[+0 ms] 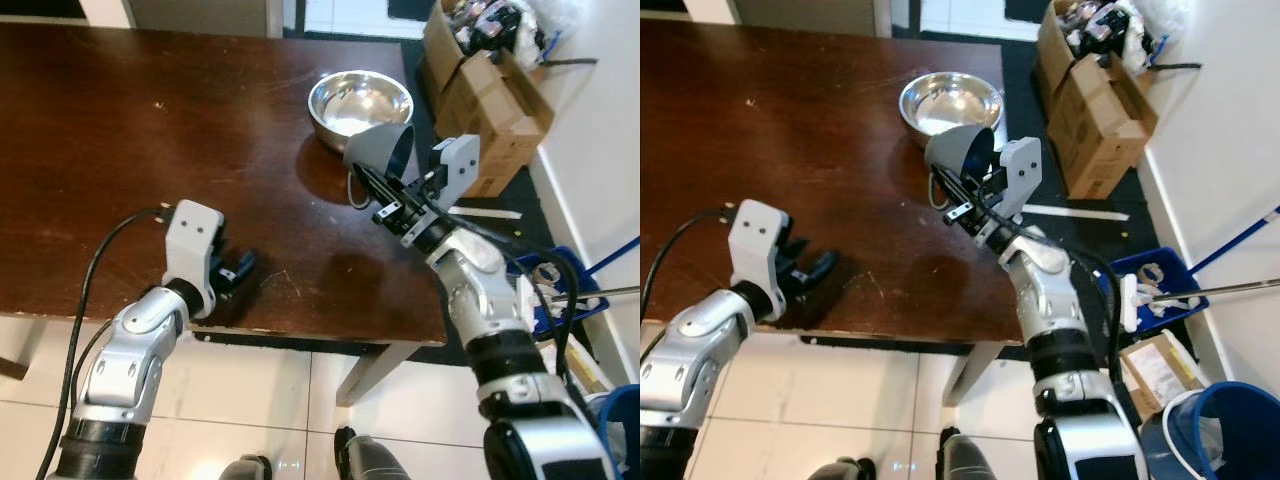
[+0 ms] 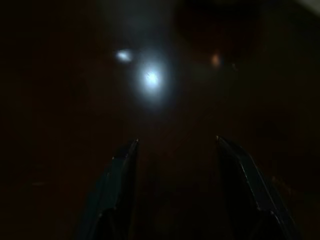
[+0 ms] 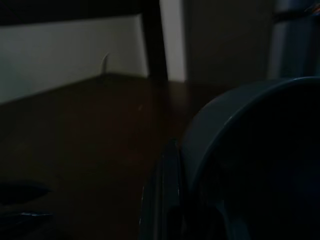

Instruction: Setting the table

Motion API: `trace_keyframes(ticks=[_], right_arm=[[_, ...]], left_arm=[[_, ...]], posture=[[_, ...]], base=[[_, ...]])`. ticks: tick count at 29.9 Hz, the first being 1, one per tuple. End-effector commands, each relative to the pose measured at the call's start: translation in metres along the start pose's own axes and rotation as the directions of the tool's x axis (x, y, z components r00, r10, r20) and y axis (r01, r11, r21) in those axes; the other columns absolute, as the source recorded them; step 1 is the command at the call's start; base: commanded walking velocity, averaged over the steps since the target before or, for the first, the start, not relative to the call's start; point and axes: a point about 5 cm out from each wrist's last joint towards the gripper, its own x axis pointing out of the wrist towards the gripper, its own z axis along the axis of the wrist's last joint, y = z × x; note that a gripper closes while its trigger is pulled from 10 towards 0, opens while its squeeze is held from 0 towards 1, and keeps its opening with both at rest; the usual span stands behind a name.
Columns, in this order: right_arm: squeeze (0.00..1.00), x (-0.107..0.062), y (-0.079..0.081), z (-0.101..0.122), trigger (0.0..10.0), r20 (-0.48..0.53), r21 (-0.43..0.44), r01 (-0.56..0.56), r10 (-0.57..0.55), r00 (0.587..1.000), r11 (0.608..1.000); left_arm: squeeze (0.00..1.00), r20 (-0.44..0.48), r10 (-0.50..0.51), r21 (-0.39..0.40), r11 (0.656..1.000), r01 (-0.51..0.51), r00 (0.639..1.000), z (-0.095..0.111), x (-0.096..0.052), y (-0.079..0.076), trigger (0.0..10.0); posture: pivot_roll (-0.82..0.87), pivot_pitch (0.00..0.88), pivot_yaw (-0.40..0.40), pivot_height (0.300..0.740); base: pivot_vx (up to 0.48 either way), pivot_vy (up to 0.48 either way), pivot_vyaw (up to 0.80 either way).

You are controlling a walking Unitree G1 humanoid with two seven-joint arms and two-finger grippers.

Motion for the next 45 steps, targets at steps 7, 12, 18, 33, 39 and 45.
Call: trace_keyframes(ticks=[7, 12, 18, 33, 39, 45], right_arm=[[0.00, -0.031, 0.006, -0.008, 10.0, 0.022, -0.023, 0.308, -0.308, 0.951, 0.951], [0.00, -0.049, -0.002, -0.003, 10.0, 0.021, -0.178, 0.415, -0.418, 0.908, 0.892], [0.00, -0.063, -0.002, 0.000, 10.0, 0.001, -0.204, 0.416, -0.425, 0.905, 0.886], [0.00, -0.057, 0.006, -0.008, 10.0, -0.053, -0.202, 0.376, -0.394, 0.918, 0.904], [0.00, -0.056, 0.008, -0.008, 10.0, -0.063, -0.205, 0.363, -0.383, 0.922, 0.909], [0.00, -0.056, 0.007, -0.009, 10.0, -0.069, -0.207, 0.361, -0.382, 0.922, 0.909]], left_arm=[[0.00, 0.086, 0.131, 0.057, 0.989, -0.136, 0.988, 0.004, -0.009, 0.005, 10.0], [0.00, 0.113, 0.165, 0.084, 0.981, -0.175, 0.980, 0.005, -0.014, 0.010, 10.0], [0.00, 0.111, 0.188, 0.100, 0.975, -0.200, 0.976, 0.002, -0.014, 0.012, 10.0], [0.00, 0.138, 0.219, 0.085, 0.969, -0.232, 0.966, 0.002, -0.016, 0.002, 10.0], [0.00, 0.144, 0.221, 0.084, 0.968, -0.235, 0.965, 0.002, -0.015, 0.001, 10.0], [0.00, 0.146, 0.228, 0.078, 0.968, -0.240, 0.963, 0.001, -0.014, 0.001, 10.0]], posture=[[-0.12, 0.039, 0.010, 0.740], [-0.13, 0.022, 0.028, 0.740], [-0.14, 0.023, 0.032, 0.740], [-0.10, 0.021, -0.006, 0.740], [-0.10, 0.021, -0.012, 0.740], [-0.11, 0.011, -0.021, 0.740]], base=[[0.000, 0.000, 0.00], [0.000, 0.000, 0.00], [0.000, 0.000, 0.00], [-0.093, 0.000, 0.00], [-0.342, 0.000, 0.00], [-0.347, 0.000, 0.00]])
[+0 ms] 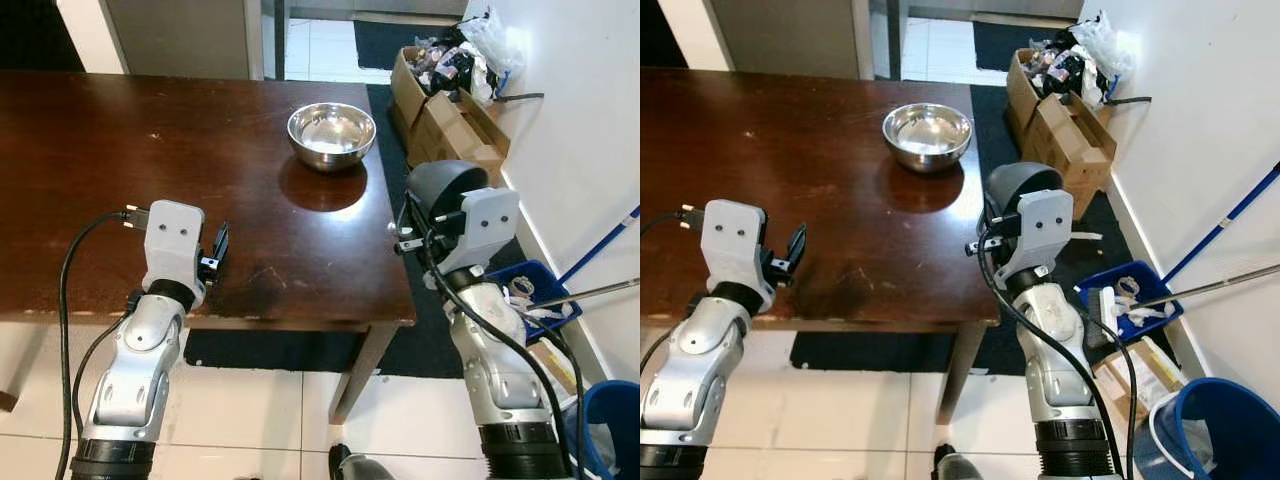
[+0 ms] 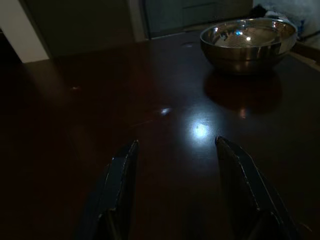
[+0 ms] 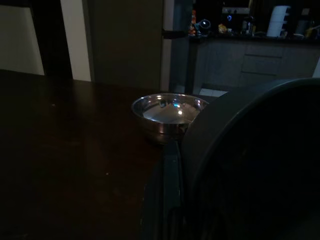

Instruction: Setting the table

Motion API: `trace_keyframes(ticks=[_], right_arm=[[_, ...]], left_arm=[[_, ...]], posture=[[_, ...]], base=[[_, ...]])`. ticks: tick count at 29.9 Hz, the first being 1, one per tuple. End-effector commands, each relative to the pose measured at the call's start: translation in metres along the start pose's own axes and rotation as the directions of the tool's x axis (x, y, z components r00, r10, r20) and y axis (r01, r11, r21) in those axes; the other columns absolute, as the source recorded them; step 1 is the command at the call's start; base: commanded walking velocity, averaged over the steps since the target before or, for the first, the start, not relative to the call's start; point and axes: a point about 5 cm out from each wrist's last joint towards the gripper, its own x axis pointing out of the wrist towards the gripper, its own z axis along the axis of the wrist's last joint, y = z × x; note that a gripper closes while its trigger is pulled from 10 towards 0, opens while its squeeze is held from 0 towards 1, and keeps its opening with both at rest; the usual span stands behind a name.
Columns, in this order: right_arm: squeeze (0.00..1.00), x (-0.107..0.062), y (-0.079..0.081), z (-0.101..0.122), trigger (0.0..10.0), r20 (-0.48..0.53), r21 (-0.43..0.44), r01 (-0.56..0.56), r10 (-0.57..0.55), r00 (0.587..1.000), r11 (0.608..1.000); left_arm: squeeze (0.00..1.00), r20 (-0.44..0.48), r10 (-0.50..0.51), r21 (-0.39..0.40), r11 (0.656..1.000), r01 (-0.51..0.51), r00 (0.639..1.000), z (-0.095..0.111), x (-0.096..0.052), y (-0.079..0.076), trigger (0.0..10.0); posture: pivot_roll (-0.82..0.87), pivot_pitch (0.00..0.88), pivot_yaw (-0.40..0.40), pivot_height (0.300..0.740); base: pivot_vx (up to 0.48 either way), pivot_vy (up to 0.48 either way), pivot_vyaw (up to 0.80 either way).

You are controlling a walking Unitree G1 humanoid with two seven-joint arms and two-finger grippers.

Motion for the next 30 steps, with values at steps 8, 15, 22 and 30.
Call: trace_keyframes(ticks=[8, 15, 22, 30], right_arm=[[0.00, -0.0017, -0.0064, -0.0009, 10.0, -0.017, -0.020, 0.007, -0.007, 1.000, 1.000], [0.00, -0.0022, -0.0056, -0.0018, 10.0, -0.020, -0.018, 0.011, -0.011, 1.000, 1.000], [0.00, -0.0029, -0.0061, -0.0025, 10.0, -0.025, -0.018, 0.012, -0.013, 1.000, 1.000], [0.00, -0.0018, -0.0055, 0.0000, 10.0, -0.017, 0.060, 0.018, -0.017, 1.000, 0.998]], left_arm=[[0.00, -0.006, 0.008, 0.000, 1.000, -0.008, 1.000, -0.0028, -0.0006, -0.0017, 10.0], [0.00, -0.005, 0.005, 0.001, 1.000, -0.005, 1.000, -0.0024, -0.0002, -0.0019, 10.0], [0.00, -0.008, 0.006, 0.000, 1.000, -0.006, 1.000, -0.0027, -0.0011, -0.0021, 10.0], [0.00, -0.008, 0.006, 0.001, 1.000, -0.006, 1.000, -0.0030, -0.0014, -0.0021, 10.0]], posture=[[-0.11, 0.011, -0.019, 0.740], [-0.11, 0.013, -0.014, 0.740], [-0.11, 0.016, -0.016, 0.740], [-0.11, 0.016, -0.016, 0.740]], base=[[-0.346, 0.000, 0.00], [-0.347, 0.000, 0.00], [-0.347, 0.000, 0.00], [-0.348, 0.000, 0.00]])
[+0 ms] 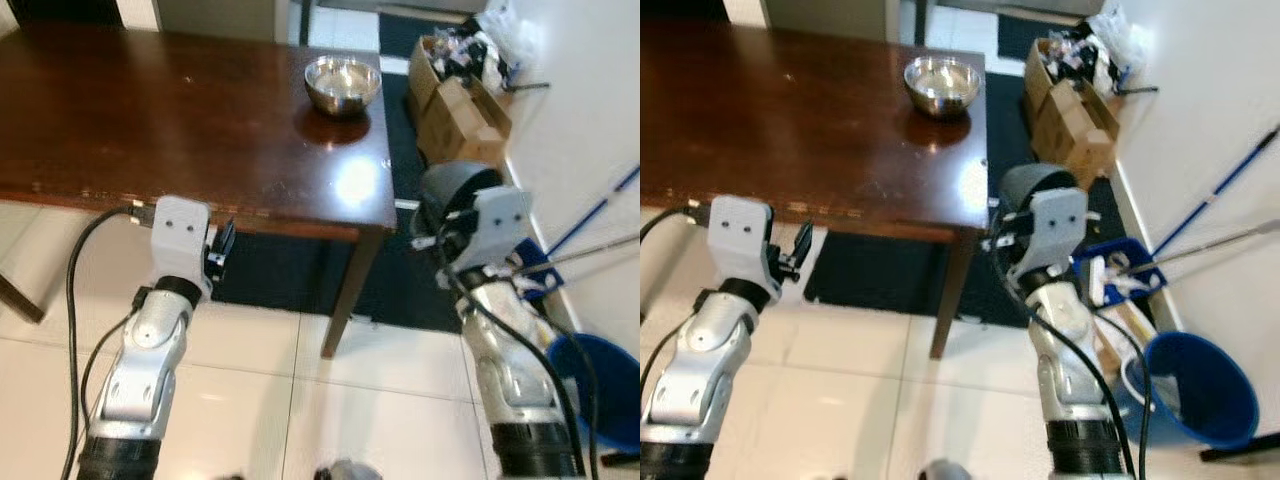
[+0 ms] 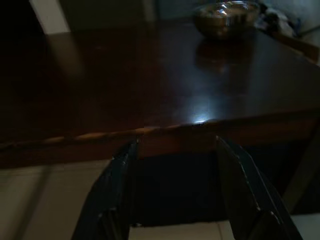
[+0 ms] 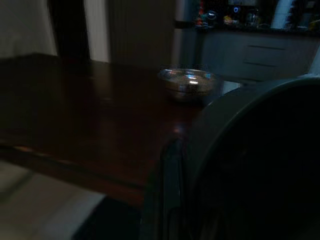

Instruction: Setting the table

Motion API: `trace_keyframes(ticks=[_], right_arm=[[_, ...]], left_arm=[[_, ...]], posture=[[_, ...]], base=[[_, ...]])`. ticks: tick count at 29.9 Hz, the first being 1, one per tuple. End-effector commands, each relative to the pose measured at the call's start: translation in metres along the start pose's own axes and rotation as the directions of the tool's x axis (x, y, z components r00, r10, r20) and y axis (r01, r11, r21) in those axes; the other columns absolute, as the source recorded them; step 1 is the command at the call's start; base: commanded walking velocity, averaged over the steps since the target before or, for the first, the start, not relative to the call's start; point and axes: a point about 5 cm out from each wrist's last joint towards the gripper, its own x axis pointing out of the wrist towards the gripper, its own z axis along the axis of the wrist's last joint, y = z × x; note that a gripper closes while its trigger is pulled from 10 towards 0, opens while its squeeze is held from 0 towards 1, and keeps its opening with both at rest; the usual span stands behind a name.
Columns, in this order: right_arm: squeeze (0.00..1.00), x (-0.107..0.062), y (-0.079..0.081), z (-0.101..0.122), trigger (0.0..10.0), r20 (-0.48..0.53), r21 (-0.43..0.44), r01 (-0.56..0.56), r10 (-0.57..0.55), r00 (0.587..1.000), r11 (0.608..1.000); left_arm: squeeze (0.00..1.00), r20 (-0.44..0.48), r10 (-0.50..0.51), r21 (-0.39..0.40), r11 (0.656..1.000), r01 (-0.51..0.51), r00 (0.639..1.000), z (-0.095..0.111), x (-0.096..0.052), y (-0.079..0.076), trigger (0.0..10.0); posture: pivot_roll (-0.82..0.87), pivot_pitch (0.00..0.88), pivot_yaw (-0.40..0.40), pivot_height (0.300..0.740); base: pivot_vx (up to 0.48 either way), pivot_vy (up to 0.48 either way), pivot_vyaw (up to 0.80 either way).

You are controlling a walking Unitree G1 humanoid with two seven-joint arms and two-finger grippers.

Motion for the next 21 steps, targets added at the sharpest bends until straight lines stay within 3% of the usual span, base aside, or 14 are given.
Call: trace_keyframes(ticks=[1, 7, 13, 21], right_arm=[[0.00, -0.0003, 0.0016, 0.0018, 10.0, 0.003, 0.042, -0.010, 0.010, 1.000, 0.999], [0.00, 0.0003, 0.0003, 0.0034, 10.0, 0.011, 0.068, -0.009, 0.008, 1.000, 0.998], [0.00, 0.0003, -0.0004, 0.0039, 10.0, 0.013, 0.086, -0.009, 0.008, 1.000, 0.996], [0.00, 0.0014, 0.0014, 0.0046, 10.0, 0.014, 0.100, -0.021, 0.020, 1.000, 0.995]], left_arm=[[0.00, -0.025, 0.008, 0.000, 1.000, -0.008, 1.000, -0.0062, -0.0031, 0.0001, 10.0], [0.00, -0.027, 0.008, -0.004, 1.000, -0.008, 1.000, -0.0068, -0.0025, -0.0007, 10.0], [0.00, -0.032, -0.012, -0.028, 1.000, 0.011, 0.999, -0.0065, -0.0024, -0.0035, 10.0], [0.00, -0.023, -0.004, 0.003, 1.000, 0.004, 1.000, -0.0069, -0.0004, -0.0028, 10.0]], posture=[[-0.11, 0.016, -0.016, 0.740], [-0.12, 0.014, -0.017, 0.740], [-0.12, 0.009, -0.018, 0.740], [-0.12, 0.005, -0.017, 0.740]], base=[[-0.345, 0.000, 0.00], [-0.319, 0.000, 0.00], [0.000, 0.000, 0.00], [0.039, 0.000, 0.00]])
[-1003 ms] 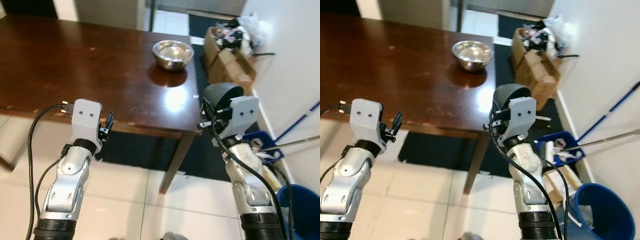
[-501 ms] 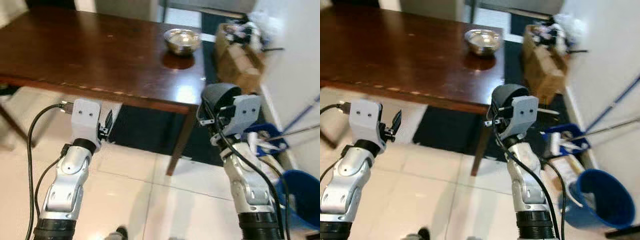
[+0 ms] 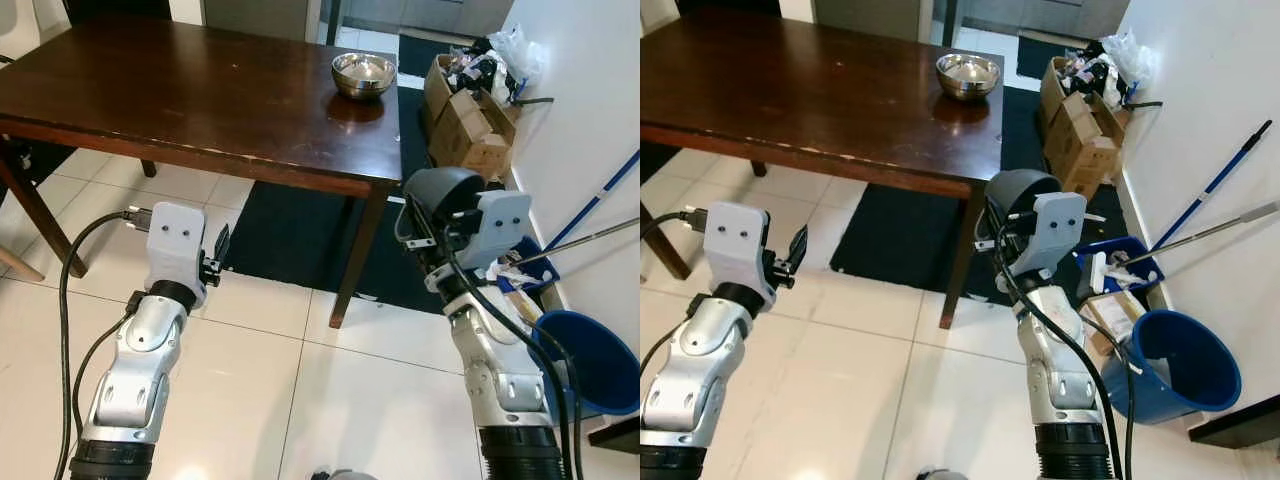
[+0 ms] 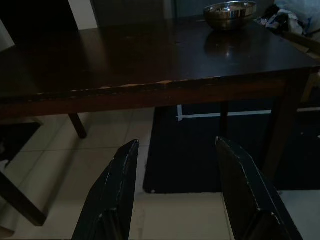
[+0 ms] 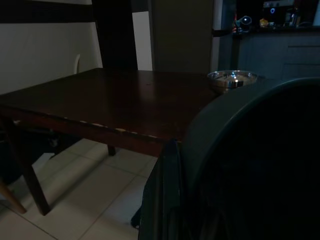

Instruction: Setting the table

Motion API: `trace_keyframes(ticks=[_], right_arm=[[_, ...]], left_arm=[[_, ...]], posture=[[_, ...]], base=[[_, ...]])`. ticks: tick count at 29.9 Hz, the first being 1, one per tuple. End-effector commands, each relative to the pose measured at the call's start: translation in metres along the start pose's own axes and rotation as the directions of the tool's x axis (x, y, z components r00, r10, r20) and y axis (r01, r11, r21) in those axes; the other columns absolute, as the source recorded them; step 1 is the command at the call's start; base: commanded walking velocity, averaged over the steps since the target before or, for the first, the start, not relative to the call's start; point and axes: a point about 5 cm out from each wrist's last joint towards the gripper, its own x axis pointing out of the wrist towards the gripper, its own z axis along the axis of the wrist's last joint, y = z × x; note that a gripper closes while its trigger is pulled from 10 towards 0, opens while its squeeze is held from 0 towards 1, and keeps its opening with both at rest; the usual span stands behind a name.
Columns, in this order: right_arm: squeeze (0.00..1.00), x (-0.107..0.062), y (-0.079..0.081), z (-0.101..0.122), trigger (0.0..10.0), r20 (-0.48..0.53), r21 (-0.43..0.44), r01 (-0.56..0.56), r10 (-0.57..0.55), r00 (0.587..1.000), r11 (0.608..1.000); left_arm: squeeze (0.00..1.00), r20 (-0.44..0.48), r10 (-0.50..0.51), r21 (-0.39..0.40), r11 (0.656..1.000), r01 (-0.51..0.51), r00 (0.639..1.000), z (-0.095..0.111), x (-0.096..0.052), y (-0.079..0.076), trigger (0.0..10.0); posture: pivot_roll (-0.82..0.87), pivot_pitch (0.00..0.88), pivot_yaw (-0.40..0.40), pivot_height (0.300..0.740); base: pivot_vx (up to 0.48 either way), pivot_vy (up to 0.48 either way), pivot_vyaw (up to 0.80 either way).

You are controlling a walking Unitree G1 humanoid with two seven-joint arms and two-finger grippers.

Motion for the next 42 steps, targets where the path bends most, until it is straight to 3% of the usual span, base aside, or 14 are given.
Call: trace_keyframes(ticks=[1, 8, 33, 42], right_arm=[[0.00, 0.0002, -0.0020, 0.0040, 10.0, 0.010, 0.002, 0.003, -0.003, 1.000, 1.000], [0.00, 0.0012, -0.0017, 0.0011, 10.0, -0.024, -0.040, -0.018, 0.017, 1.000, 0.999], [0.00, 0.0008, 0.0027, 0.0014, 10.0, -0.014, -0.022, -0.064, 0.064, 0.998, 0.998], [0.00, 0.0012, 0.0031, 0.0014, 10.0, -0.012, -0.018, -0.067, 0.066, 0.998, 0.998]], left_arm=[[0.00, -0.007, 0.000, 0.007, 1.000, 0.000, 1.000, -0.0030, 0.0011, -0.0023, 10.0], [0.00, -0.007, 0.006, -0.009, 1.000, -0.006, 1.000, -0.0030, 0.0013, -0.0020, 10.0], [0.00, 0.011, 0.044, 0.018, 0.999, -0.045, 0.999, -0.0010, 0.0013, -0.0009, 10.0], [0.00, 0.015, 0.079, 0.033, 0.996, -0.079, 0.997, -0.0010, 0.0023, 0.0008, 10.0]], posture=[[-0.12, 0.005, -0.017, 0.740], [-0.12, 0.001, -0.019, 0.740], [-0.12, 0.006, -0.021, 0.740], [-0.11, 0.007, -0.022, 0.740]], base=[[0.330, 0.000, 0.00], [0.354, 0.000, 0.45], [0.000, 0.000, 0.79], [0.433, 0.000, 0.79]])
